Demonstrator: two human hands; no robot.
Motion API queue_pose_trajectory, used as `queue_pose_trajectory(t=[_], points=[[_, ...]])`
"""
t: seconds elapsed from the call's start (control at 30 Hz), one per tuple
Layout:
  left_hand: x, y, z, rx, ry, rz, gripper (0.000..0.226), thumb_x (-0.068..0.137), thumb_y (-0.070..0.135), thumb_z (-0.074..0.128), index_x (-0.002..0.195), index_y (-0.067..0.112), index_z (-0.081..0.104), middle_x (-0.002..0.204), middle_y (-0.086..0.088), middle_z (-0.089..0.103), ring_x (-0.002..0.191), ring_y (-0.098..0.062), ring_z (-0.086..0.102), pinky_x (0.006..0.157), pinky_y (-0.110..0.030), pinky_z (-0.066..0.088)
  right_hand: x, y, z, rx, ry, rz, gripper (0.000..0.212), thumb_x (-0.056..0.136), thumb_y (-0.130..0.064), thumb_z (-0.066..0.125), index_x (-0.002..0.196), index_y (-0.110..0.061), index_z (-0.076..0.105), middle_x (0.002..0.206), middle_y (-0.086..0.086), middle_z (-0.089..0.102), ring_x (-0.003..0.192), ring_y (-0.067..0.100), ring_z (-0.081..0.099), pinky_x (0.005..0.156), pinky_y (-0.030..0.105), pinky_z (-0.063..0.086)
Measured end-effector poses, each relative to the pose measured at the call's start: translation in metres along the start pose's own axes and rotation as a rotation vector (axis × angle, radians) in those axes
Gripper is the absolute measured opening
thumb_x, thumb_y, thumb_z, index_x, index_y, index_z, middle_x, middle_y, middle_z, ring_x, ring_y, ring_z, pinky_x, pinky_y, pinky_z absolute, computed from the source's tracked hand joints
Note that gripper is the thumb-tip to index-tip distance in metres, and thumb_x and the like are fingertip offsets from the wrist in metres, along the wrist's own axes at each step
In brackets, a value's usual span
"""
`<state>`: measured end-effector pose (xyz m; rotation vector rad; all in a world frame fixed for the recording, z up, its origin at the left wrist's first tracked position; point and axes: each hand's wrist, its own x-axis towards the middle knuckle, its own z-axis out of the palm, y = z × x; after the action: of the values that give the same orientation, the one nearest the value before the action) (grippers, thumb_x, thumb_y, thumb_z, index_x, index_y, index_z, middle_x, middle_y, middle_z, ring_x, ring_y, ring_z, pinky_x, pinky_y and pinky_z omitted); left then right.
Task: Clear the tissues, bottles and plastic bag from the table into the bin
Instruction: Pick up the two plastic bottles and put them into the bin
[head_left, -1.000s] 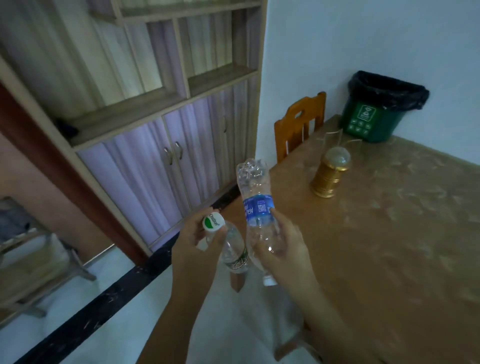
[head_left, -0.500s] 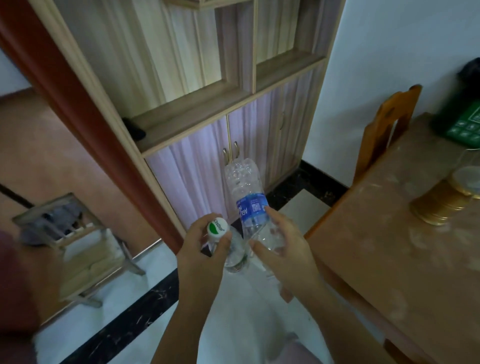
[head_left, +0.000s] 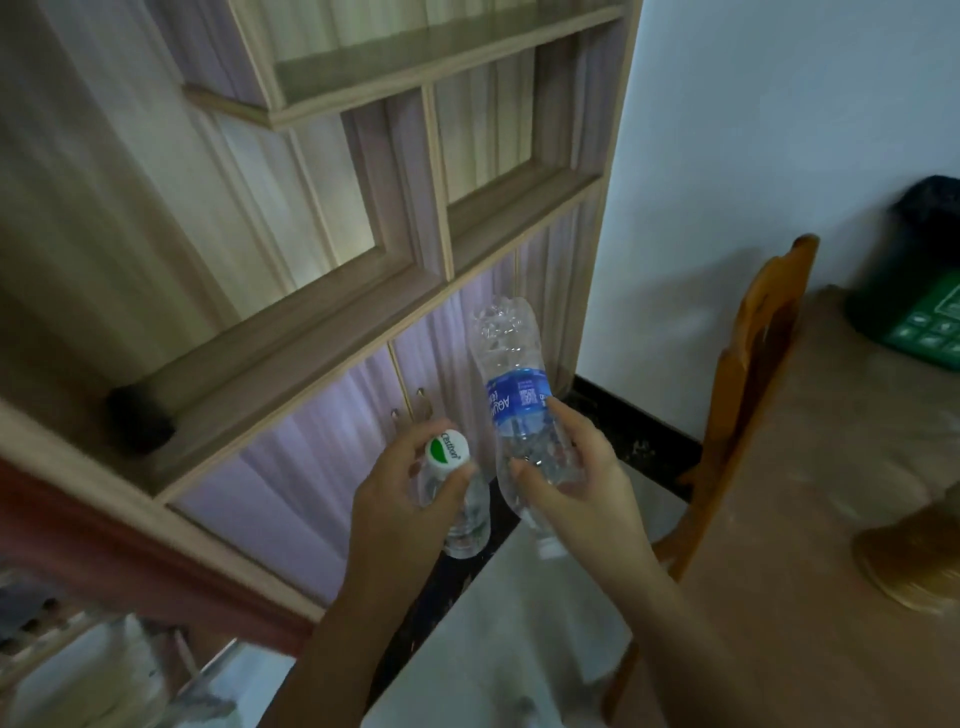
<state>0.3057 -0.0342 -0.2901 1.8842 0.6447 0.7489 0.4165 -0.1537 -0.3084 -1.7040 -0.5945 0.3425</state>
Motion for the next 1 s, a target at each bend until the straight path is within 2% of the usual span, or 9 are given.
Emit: queue_pose_trajectory(t=[0.27, 0.33, 0.43, 0.5, 0.6, 0.7, 0.77, 0.9, 1.0], points=[[0.091, -0.004, 0.067, -0.094, -0.140, 0.073, 0.041, 0.077, 0.008, 0.070, 0.097, 0.041, 0.058, 0.104, 0.023, 0.065, 0.098, 0.000, 0.060, 0.083, -0.028, 0.053, 0.074, 0.008, -0.040, -0.054, 0.181, 0.015, 0.061, 0.078, -0.023, 0.070, 0.128, -0.038, 0.038, 0.119, -0.004, 0.048, 0.100, -0.009, 0.049, 0.071, 0.009, 0.047], [0.112, -0.008, 0.086, -0.124, -0.189, 0.111, 0.040, 0.077, 0.010, 0.071, 0.099, 0.040, 0.058, 0.111, 0.026, 0.061, 0.100, -0.002, 0.061, 0.085, -0.031, 0.053, 0.087, 0.014, -0.049, -0.072, 0.235, 0.041, 0.061, 0.076, -0.025, 0.070, 0.125, -0.041, 0.037, 0.120, -0.004, 0.049, 0.102, 0.000, 0.052, 0.079, 0.020, 0.051], [0.146, -0.013, 0.116, -0.209, -0.280, 0.116, 0.033, 0.072, 0.031, 0.069, 0.100, 0.046, 0.059, 0.110, 0.022, 0.064, 0.102, -0.005, 0.061, 0.085, -0.032, 0.051, 0.106, 0.024, -0.063, -0.100, 0.326, 0.095, 0.062, 0.076, -0.026, 0.070, 0.128, -0.039, 0.039, 0.120, -0.003, 0.049, 0.105, 0.006, 0.052, 0.084, 0.035, 0.052], [0.172, -0.016, 0.137, -0.256, -0.344, 0.126, 0.032, 0.071, 0.038, 0.065, 0.102, 0.045, 0.059, 0.109, 0.018, 0.065, 0.103, -0.007, 0.061, 0.086, -0.031, 0.050, 0.123, 0.030, -0.070, -0.125, 0.397, 0.116, 0.063, 0.076, -0.025, 0.071, 0.130, -0.036, 0.040, 0.122, -0.003, 0.050, 0.107, 0.006, 0.052, 0.084, 0.032, 0.052], [0.215, -0.013, 0.166, -0.299, -0.472, 0.184, 0.032, 0.075, 0.028, 0.074, 0.102, 0.037, 0.059, 0.105, 0.010, 0.068, 0.102, -0.005, 0.061, 0.085, -0.021, 0.049, 0.155, 0.034, -0.082, -0.126, 0.505, 0.142, 0.063, 0.075, -0.026, 0.072, 0.127, -0.040, 0.039, 0.122, -0.004, 0.049, 0.107, 0.005, 0.052, 0.080, 0.025, 0.052], [0.266, -0.009, 0.193, -0.347, -0.549, 0.245, 0.032, 0.074, 0.025, 0.072, 0.101, 0.036, 0.058, 0.104, 0.014, 0.067, 0.099, -0.003, 0.061, 0.082, -0.013, 0.045, 0.192, 0.029, -0.092, -0.137, 0.600, 0.162, 0.062, 0.074, -0.031, 0.071, 0.127, -0.040, 0.040, 0.122, -0.005, 0.048, 0.106, 0.005, 0.053, 0.079, 0.024, 0.053], [0.299, -0.008, 0.211, -0.391, -0.588, 0.245, 0.031, 0.071, 0.031, 0.068, 0.099, 0.042, 0.060, 0.105, 0.021, 0.066, 0.098, -0.004, 0.061, 0.082, -0.013, 0.045, 0.217, 0.025, -0.099, -0.149, 0.663, 0.168, 0.063, 0.074, -0.032, 0.071, 0.129, -0.038, 0.040, 0.121, -0.005, 0.048, 0.104, 0.003, 0.054, 0.078, 0.024, 0.054], [0.348, -0.002, 0.245, -0.403, -0.676, 0.295, 0.031, 0.072, 0.028, 0.068, 0.097, 0.043, 0.059, 0.103, 0.011, 0.067, 0.099, -0.011, 0.062, 0.082, -0.017, 0.047, 0.252, 0.026, -0.108, -0.196, 0.799, 0.176, 0.062, 0.077, -0.025, 0.072, 0.130, -0.032, 0.042, 0.124, -0.001, 0.050, 0.105, 0.003, 0.053, 0.067, 0.006, 0.046], [0.369, 0.002, 0.272, -0.423, -0.754, 0.303, 0.031, 0.071, 0.035, 0.067, 0.098, 0.048, 0.058, 0.103, 0.012, 0.066, 0.099, -0.012, 0.062, 0.081, -0.022, 0.049, 0.268, 0.033, -0.121, -0.219, 0.848, 0.218, 0.064, 0.076, -0.026, 0.072, 0.132, -0.032, 0.042, 0.123, 0.002, 0.052, 0.102, 0.007, 0.056, 0.065, 0.004, 0.045]])
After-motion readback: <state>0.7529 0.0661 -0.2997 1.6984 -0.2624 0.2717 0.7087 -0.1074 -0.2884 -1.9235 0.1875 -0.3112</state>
